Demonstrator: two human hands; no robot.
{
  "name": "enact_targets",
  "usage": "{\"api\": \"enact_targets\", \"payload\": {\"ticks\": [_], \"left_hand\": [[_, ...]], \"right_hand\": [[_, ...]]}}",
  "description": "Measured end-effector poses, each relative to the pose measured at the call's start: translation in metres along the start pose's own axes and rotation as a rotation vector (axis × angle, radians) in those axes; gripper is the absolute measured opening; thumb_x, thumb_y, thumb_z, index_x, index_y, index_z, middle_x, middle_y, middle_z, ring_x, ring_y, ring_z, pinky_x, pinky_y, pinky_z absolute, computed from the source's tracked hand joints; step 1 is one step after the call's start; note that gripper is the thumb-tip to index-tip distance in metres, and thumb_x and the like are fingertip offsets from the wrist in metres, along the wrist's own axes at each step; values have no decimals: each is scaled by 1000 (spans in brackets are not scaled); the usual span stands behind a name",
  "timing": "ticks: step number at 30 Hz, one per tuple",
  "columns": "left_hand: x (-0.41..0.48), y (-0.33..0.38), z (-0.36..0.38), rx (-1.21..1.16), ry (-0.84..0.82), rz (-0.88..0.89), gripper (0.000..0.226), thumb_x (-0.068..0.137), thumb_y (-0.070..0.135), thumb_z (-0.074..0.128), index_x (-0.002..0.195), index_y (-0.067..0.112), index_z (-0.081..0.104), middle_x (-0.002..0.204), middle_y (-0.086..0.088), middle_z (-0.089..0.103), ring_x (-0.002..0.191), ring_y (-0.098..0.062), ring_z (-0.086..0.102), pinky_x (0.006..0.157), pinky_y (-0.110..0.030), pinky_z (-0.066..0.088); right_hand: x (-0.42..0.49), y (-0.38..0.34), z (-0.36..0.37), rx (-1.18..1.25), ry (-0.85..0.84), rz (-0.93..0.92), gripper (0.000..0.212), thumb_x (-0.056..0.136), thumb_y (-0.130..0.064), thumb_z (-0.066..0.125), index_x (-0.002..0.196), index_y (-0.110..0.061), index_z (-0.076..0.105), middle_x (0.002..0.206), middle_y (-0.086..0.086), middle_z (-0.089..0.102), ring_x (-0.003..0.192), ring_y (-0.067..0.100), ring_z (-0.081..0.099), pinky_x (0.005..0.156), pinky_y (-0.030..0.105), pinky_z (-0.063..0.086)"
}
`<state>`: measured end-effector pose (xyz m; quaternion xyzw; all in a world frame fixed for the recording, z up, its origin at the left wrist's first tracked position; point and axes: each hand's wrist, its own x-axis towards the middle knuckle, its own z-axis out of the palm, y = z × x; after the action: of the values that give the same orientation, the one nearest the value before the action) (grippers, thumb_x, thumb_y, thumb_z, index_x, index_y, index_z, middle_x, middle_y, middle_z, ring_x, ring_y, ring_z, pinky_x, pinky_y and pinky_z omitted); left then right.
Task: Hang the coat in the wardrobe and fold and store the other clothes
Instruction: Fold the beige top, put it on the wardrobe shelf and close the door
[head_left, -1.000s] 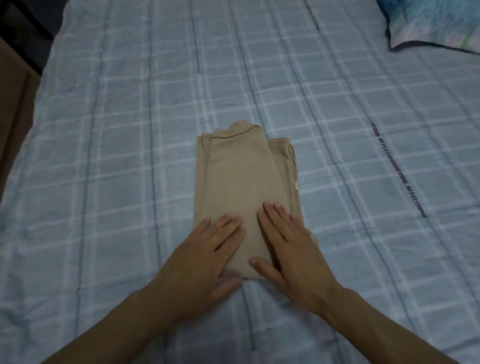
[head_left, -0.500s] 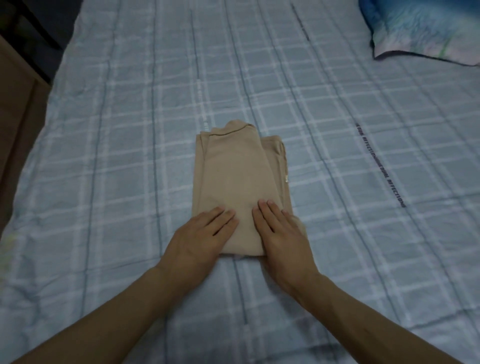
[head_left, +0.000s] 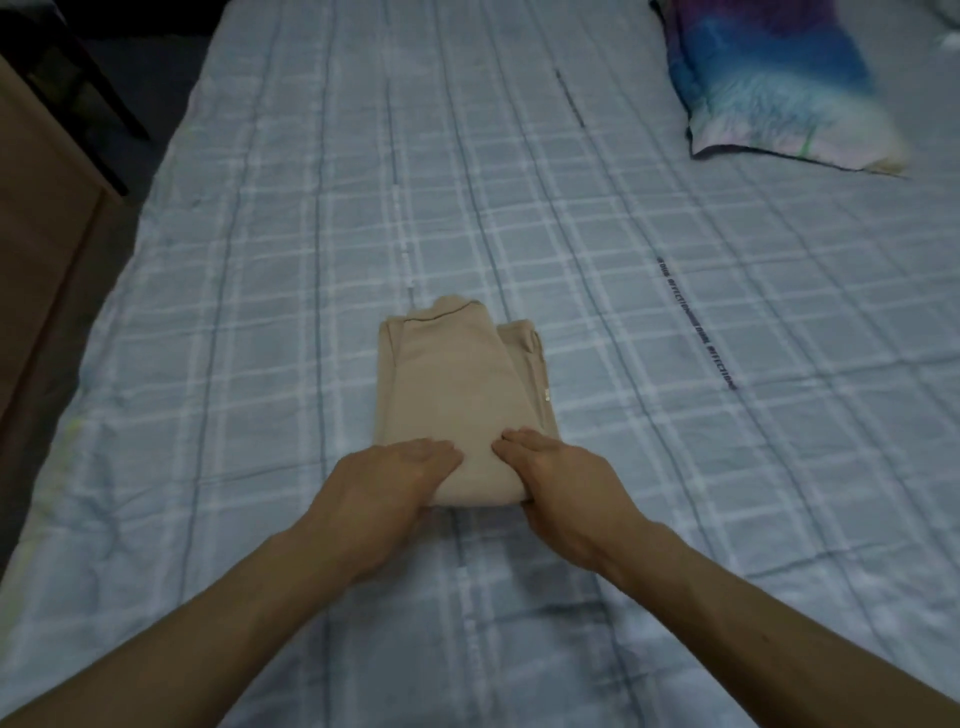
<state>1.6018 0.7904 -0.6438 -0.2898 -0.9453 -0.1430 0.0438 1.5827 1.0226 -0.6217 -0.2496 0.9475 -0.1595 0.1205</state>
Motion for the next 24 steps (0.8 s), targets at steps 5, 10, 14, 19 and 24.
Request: {"api": "enact_targets", "payload": {"ticks": [5,10,14,19,24], "left_hand": [[-39,31,-9,-119,-41,-49,55,70,36,68,123,36,55,109,13,72,87,-5,70,76,-17,50],[-51,44,-30,-224,-109,-72,39,79,41,53,115,35,63,102,18,70,86,-1,61,75,-5,34],[-42,35,-39,-279,-127,-144,35,86,45,45,116,40,60,103,23,65,88,-1,58,73,1,29],[-19,17,-53,-295,-81,-167,19,88,44,51,105,37,57,92,19,64,80,-4,60,69,-24,47],[12,-9,-60,-328,8,-259,28,82,48,54,106,37,60,90,17,67,80,-4,63,71,-31,50]], "right_hand": [[-36,-13,-6,-52,-150,-61,36,90,-24,52,125,-28,56,125,-5,61,111,22,60,85,34,48],[-45,-20,-21,-20,-239,-127,24,91,-31,57,114,-28,62,111,-1,66,101,22,61,74,28,40],[-36,-24,-38,4,-221,-110,16,88,-33,60,100,-24,64,100,1,69,94,25,63,72,32,47],[-11,-22,-67,-29,-125,-46,23,80,-41,69,95,-25,63,92,0,69,92,24,62,69,33,45],[20,-15,-83,-53,26,13,22,81,-40,69,95,-26,59,94,-2,69,92,23,62,68,34,42]]}}
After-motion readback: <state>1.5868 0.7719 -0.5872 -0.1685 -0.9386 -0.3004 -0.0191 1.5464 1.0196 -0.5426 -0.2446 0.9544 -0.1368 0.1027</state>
